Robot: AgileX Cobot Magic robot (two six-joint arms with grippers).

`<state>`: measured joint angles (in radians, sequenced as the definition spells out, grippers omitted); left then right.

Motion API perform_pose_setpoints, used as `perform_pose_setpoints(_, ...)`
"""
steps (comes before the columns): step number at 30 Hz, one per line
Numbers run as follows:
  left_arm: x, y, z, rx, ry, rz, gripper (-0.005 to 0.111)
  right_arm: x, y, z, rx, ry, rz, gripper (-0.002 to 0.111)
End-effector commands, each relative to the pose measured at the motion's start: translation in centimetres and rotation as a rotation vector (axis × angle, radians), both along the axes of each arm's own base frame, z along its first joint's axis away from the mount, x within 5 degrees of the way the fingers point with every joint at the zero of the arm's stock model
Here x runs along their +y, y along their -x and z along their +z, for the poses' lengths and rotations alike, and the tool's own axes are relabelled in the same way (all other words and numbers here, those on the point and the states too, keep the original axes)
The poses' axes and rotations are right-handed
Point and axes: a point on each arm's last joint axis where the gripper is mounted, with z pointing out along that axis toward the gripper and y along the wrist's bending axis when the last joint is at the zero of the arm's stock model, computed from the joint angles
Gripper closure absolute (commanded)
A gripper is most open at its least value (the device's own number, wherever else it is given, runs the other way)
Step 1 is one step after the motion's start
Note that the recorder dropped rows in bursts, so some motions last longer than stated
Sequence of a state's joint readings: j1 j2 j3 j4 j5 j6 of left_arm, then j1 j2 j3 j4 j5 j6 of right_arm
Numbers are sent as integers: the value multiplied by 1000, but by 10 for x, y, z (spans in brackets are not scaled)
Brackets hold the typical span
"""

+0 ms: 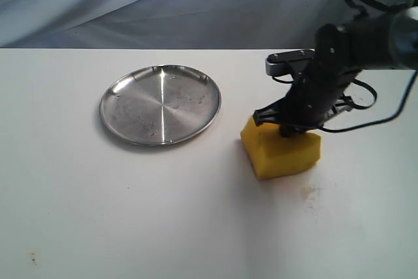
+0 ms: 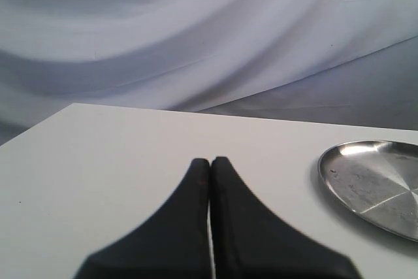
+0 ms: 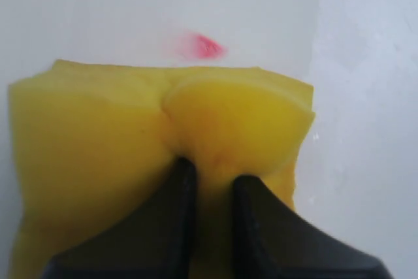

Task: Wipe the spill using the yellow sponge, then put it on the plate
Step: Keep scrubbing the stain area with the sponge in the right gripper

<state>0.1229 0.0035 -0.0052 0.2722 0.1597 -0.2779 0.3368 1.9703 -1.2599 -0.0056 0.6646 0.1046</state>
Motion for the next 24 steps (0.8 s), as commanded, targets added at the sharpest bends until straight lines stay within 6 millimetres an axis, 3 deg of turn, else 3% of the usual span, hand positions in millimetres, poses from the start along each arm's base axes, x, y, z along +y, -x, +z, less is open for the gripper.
perform_pose_setpoints(1, 0, 0, -1, -3, 2, -6, 107, -24, 46, -14, 66, 41, -20, 96)
perform_pose_setpoints(4, 0, 0, -1, -3, 2, -6, 107, -32, 73, -21, 92, 35, -43, 96)
perform_pose_setpoints(9, 0, 0, -1, -3, 0, -6, 107, -36, 98, -17, 102, 10, -63, 96)
perform_pose_setpoints(17, 0, 0, -1, -3, 0, -6, 107, -40, 112, 19, 22, -33, -85, 96)
perform_pose_setpoints(21, 0, 0, -1, -3, 2, -6, 107, -39, 112, 18, -12, -64, -102, 96)
perform_pose_setpoints(24, 0, 0, -1, -3, 2, -6, 107, -36, 102, 6, -47, -84, -113, 96)
